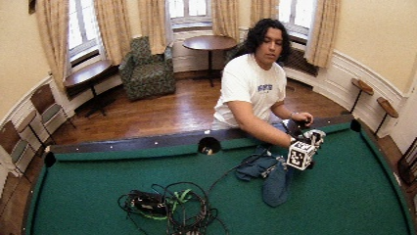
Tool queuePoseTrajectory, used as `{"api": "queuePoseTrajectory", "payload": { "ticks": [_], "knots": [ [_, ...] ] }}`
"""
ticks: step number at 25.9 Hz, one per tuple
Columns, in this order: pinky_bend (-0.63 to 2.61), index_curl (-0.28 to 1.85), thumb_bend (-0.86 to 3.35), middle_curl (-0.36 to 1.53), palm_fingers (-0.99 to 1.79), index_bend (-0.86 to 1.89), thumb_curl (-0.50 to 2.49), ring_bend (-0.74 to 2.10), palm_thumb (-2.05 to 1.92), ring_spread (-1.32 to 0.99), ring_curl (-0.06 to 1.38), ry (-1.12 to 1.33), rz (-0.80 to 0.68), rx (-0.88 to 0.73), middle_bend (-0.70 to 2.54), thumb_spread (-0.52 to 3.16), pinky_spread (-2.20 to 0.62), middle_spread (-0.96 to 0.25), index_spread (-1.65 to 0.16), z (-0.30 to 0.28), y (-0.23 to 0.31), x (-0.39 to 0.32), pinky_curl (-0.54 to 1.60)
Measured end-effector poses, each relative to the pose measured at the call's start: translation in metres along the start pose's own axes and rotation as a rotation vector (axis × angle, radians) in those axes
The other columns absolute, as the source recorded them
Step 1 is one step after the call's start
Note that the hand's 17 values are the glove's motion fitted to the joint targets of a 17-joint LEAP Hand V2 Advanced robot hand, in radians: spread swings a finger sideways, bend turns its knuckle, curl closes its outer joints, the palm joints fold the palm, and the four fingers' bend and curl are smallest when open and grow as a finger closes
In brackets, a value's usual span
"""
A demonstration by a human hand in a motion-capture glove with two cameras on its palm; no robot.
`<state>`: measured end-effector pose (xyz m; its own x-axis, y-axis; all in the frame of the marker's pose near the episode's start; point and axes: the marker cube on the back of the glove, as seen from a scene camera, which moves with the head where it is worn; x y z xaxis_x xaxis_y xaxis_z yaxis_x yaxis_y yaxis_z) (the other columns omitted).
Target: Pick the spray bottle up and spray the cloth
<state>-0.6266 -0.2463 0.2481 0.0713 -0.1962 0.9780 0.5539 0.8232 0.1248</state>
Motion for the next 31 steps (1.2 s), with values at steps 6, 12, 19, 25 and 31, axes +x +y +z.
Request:
{"api": "queuePoseTrajectory", "payload": {
  "ticks": [6, 12, 19, 25, 31],
  "knots": [
    [0.51, 0.62, -0.03, 0.58, 1.41, 0.36, 0.82, 0.84, 0.9, -0.22, 0.49, -0.004, -0.002, -0.011, 0.68, 0.45, -0.33, -0.21, -0.27, 0.001, 0.002, 0.001, 0.43],
    [0.51, 0.62, -0.03, 0.58, 1.4, 0.36, 0.83, 0.84, 0.9, -0.22, 0.49, -0.023, 0.032, -0.064, 0.68, 0.45, -0.34, -0.21, -0.27, -0.002, 0.002, 0.001, 0.43],
    [0.52, 0.61, -0.05, 0.56, 1.3, 0.3, 0.81, 0.79, 0.87, -0.2, 0.48, -0.016, 0.088, -0.186, 0.65, 0.47, -0.32, -0.2, -0.27, -0.005, 0.008, 0.005, 0.43],
    [0.32, 0.58, -0.12, 0.53, 1.01, 0.27, 0.7, 0.68, 0.67, -0.19, 0.43, 0.156, 0.144, -0.271, 0.59, 0.69, -0.16, -0.21, -0.29, -0.021, 0.021, 0.019, 0.37],
    [0.4, 0.52, -0.09, 0.46, 0.51, 0.09, 0.6, 0.55, 0.52, -0.16, 0.43, 0.139, 0.159, -0.302, 0.36, 0.76, 0.01, -0.19, -0.34, -0.023, 0.028, 0.015, 0.42]
  ]
}}
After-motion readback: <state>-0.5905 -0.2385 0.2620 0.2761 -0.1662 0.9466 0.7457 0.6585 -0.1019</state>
